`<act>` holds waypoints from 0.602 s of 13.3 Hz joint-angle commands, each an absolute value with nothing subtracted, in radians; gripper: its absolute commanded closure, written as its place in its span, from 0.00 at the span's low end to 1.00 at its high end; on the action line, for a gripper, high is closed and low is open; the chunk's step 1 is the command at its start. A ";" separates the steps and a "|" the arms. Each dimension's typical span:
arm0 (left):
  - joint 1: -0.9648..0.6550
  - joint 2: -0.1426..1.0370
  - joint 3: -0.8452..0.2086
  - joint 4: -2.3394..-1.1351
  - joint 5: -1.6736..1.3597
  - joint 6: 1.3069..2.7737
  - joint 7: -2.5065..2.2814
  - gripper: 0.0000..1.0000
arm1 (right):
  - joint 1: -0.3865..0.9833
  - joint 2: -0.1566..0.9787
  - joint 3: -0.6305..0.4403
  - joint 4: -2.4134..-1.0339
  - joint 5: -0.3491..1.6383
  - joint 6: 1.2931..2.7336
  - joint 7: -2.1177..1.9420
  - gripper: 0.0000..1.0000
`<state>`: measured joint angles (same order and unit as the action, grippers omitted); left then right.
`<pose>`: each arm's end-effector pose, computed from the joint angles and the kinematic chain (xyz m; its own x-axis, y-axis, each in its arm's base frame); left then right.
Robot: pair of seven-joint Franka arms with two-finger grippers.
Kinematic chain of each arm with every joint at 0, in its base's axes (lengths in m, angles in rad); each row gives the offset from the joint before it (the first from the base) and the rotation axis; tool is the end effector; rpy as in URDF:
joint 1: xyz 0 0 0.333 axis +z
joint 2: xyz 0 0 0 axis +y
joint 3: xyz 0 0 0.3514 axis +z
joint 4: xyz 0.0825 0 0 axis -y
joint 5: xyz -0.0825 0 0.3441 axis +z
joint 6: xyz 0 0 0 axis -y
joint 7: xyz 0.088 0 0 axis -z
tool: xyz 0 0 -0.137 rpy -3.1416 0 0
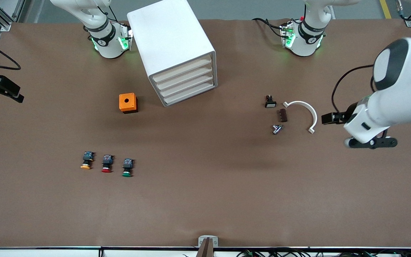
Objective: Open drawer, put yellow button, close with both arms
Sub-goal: 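Move the left gripper toward the cabinet while the right gripper reaches the buttons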
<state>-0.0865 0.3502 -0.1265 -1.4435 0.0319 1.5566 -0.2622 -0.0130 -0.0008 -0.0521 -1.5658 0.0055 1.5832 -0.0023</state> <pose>0.5944 -0.1125 0.4866 0.9724 0.0527 -0.2274 0.0427 -0.9979 -0.0484 0.5153 -0.0329 0.6336 0.9979 -0.0628 0.0182 -0.0627 -0.9980 -0.0055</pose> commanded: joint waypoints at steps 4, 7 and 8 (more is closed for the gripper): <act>-0.221 0.570 -0.130 -1.374 -0.007 1.713 -0.651 0.00 | -0.011 0.073 -0.052 -1.565 -0.008 1.611 0.003 0.00; -0.274 0.636 -0.129 -1.374 -0.081 1.739 -0.822 0.00 | -0.011 0.132 -0.052 -1.571 -0.008 1.635 0.005 0.00; -0.294 0.650 -0.130 -1.373 -0.115 1.743 -0.910 0.00 | -0.011 0.162 -0.051 -1.571 -0.008 1.652 0.005 0.00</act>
